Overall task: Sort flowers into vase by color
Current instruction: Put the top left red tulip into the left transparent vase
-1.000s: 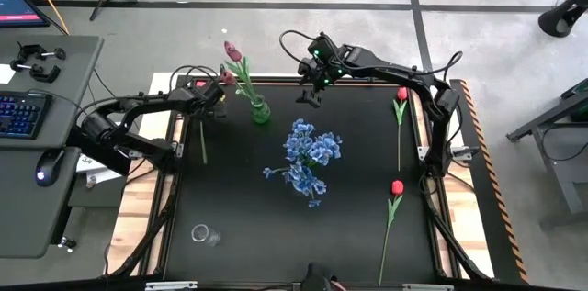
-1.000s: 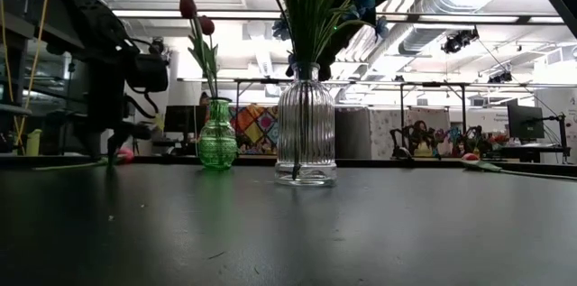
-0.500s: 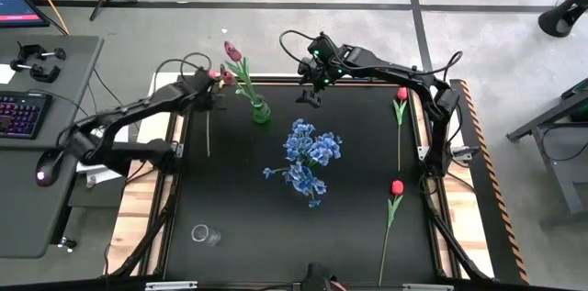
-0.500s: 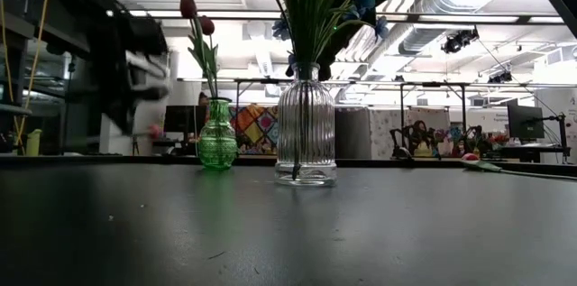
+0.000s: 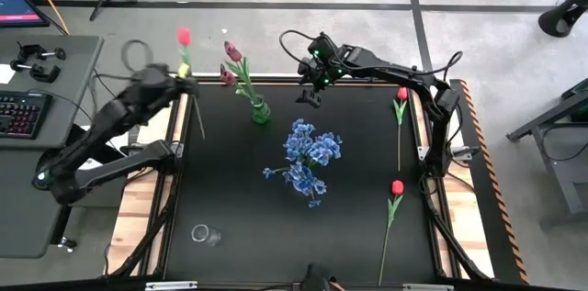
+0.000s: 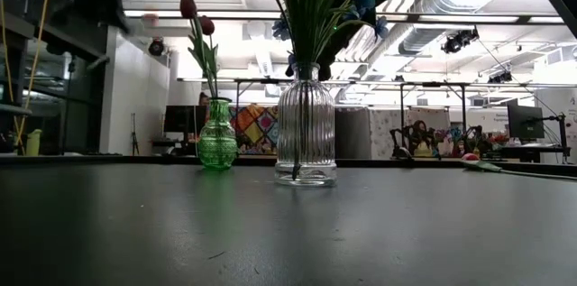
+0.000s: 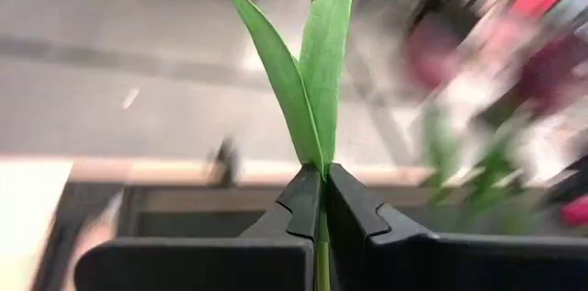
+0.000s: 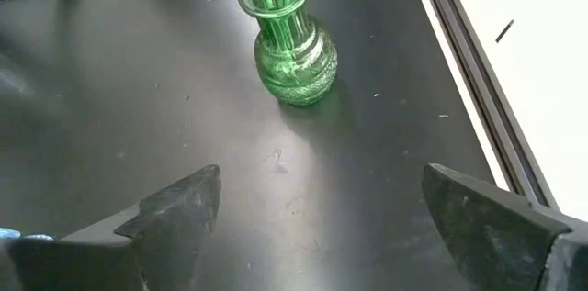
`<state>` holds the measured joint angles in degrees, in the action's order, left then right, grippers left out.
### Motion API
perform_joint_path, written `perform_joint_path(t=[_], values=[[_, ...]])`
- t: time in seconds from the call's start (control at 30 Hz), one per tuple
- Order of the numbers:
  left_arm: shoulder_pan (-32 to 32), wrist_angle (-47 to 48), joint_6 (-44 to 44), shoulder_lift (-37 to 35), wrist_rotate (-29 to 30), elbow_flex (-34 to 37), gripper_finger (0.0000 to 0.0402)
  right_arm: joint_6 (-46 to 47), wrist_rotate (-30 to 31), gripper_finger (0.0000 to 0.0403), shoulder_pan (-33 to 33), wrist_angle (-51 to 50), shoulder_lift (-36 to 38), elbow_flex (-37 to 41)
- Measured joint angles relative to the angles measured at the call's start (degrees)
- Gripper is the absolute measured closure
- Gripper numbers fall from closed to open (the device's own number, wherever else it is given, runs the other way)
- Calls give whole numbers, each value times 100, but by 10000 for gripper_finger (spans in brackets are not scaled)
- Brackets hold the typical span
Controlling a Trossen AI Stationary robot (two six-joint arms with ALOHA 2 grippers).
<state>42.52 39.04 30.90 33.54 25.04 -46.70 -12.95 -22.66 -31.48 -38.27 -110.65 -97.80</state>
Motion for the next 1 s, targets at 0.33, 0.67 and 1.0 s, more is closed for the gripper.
perform_joint_path(t=[0.33, 0.67, 1.0], values=[[-673, -3157, -507, -642, -2557, -586, 401, 78, -141, 37, 2, 16, 0, 0], [-1462, -4510, 39, -491, -5058, -582, 401, 1476, -2467, 37, 217, 40, 0, 0], [-3064, -4967, 106, -604, -5818, 230, 401, 2987, -2604, 37, 1424, 1003, 0, 0]])
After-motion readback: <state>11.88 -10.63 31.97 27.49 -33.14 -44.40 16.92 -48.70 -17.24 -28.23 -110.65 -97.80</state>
